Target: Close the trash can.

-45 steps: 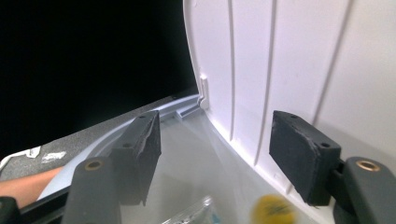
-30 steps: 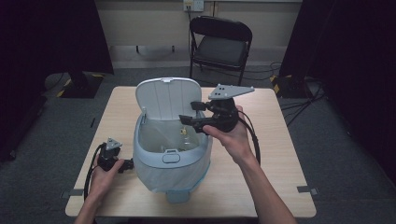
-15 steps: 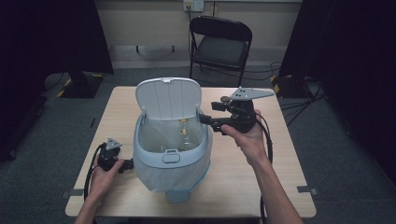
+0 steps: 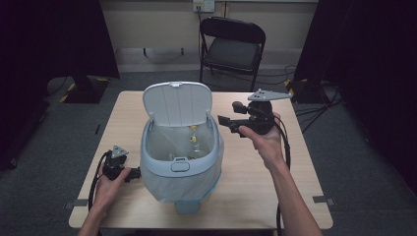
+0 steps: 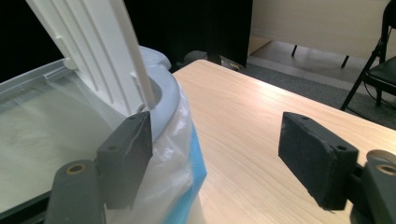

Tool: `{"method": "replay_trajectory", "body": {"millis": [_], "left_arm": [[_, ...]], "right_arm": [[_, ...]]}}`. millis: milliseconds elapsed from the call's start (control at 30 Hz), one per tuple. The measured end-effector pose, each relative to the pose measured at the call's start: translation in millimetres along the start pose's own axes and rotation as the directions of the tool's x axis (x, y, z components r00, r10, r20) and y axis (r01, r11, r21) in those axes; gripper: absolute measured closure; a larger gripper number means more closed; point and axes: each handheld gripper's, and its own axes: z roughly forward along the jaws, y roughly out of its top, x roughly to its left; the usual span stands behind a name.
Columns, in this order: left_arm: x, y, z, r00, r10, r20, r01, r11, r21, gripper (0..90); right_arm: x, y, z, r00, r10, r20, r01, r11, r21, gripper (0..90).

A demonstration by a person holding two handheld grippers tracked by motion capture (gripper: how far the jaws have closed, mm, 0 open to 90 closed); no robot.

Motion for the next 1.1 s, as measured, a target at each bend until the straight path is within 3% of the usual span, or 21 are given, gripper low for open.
{"method": "replay_trajectory", "body": {"millis": [200, 667, 1100], "left_arm": [[-0.1, 0.0, 0.1, 1.0000, 0.000, 0.000, 0.000, 1.0000, -0.001, 8.1], [-0.1, 0.0, 0.1, 1.0000, -0.001, 0.000, 0.001, 1.0000, -0.001, 8.1], [-0.3, -0.1, -0.1, 1.0000, -0.002, -0.001, 0.002, 1.0000, 0.000, 8.2]], "right_arm": [[-0.7, 3.0, 5.1, 1.0000, -0.002, -0.004, 0.002, 1.0000, -0.004, 24.7], [-24.1, 23.0, 24.2, 0.9980, 0.017, 0.061, -0.017, 0.9999, -0.004, 24.3], [-36.1, 39.6, 56.1, 0.9979, 0.020, 0.061, -0.021, 0.9998, 0.004, 23.4]]}}
